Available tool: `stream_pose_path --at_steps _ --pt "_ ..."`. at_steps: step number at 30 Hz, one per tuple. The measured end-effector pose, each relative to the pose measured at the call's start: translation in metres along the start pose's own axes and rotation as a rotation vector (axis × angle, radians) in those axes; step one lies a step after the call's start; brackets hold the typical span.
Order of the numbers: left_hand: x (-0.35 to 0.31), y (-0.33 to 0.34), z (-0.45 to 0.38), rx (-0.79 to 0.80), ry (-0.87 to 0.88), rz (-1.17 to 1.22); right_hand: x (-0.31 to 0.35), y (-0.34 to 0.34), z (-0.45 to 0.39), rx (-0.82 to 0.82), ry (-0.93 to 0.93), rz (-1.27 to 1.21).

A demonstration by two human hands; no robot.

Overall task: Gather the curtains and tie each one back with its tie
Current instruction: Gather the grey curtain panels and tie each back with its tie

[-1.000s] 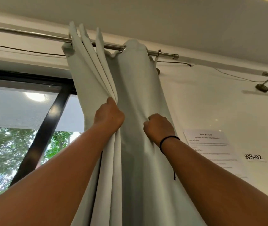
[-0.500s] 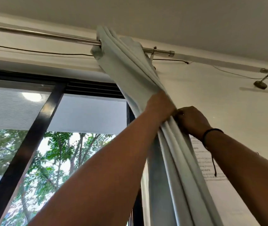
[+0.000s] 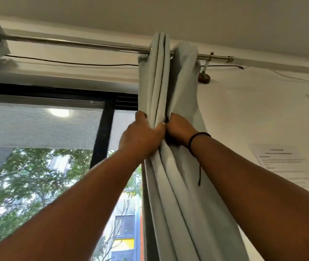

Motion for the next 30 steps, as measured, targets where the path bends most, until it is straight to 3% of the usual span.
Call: stream_pose_path --at_steps 7,12,21,26,30 --pt "0.083 -0.076 -0.011 -0.014 -0.08 0.19 0.115 0.087 0.001 0.204 0.014 -0.177" --pt "0.116 -0.104 -0.01 -0.025 -0.028 0.251 0.141 0.113 0.017 0.228 0.084 -0.312" --pt "0.11 -0.051 0.054 0.128 -0.006 0.341 0.092 0.098 0.045 -0.018 0.116 -0.463" --pt "0.08 -0.007 0.112 0.353 0.164 0.167 0.051 0.08 0.079 0.0 0.231 -0.523" --pt "0.06 0.026 0.148 0.457 0.063 0.064 0.022 0.057 0.107 -0.029 0.311 -0.631"
Point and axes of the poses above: each hand's wrist, its own z-axis away from the middle knuckle, its own y-axis out of the palm, x = y × z, the point moved 6 cm from there along -z, towards the middle knuckle, and after that the axes turned 13 degrees about -z, right-handed, at the moved point
